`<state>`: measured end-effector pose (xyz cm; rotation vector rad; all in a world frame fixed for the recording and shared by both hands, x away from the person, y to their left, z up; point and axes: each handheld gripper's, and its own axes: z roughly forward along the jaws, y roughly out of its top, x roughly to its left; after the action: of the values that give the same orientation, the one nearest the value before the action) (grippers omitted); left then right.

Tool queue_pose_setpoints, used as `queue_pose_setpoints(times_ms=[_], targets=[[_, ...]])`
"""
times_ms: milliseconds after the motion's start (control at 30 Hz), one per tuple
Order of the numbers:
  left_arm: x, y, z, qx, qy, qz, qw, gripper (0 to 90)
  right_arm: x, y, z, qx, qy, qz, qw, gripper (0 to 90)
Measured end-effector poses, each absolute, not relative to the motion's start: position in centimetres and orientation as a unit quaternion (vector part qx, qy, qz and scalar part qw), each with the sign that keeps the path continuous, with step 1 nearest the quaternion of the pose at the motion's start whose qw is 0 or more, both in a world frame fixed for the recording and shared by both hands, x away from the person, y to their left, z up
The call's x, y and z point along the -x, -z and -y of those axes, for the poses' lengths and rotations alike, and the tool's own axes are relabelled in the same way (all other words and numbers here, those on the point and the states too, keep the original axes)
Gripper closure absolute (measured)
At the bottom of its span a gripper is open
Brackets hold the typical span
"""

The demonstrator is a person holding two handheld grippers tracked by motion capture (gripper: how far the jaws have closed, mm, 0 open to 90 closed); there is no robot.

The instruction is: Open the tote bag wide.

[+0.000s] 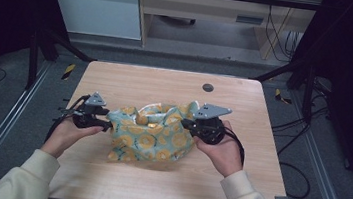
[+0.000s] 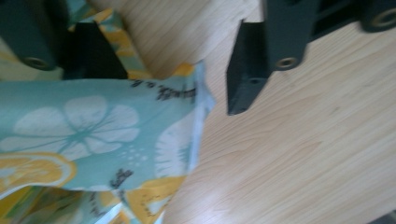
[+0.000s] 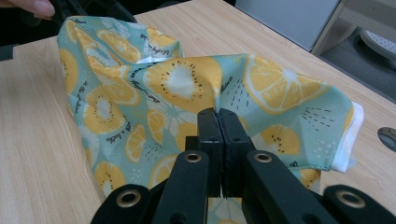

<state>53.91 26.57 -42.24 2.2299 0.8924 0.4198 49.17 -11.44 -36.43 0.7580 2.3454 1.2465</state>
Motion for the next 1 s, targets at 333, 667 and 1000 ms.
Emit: queue_pose_setpoints(times_ms=[333, 667, 1000], targets=[[-51.9, 39.6, -26.2, -0.823, -0.173, -0.346, 0.415, 87.5, -48.2, 35.8, 12.2, -0.279, -0.452, -0.821, 0.208, 89.7], [-47.3, 37.6, -26.3, -0.811, -0.199, -0.319, 0.449, 88.1, -43.9, 35.3, 14.1, -0.282, -0.473, -0.802, 0.232, 90.0], [-44.3, 39.1, -25.7, -0.812, -0.194, -0.303, 0.46, 88.3, -40.6, 38.4, 15.6, -0.297, -0.459, -0.806, 0.226, 90.0]])
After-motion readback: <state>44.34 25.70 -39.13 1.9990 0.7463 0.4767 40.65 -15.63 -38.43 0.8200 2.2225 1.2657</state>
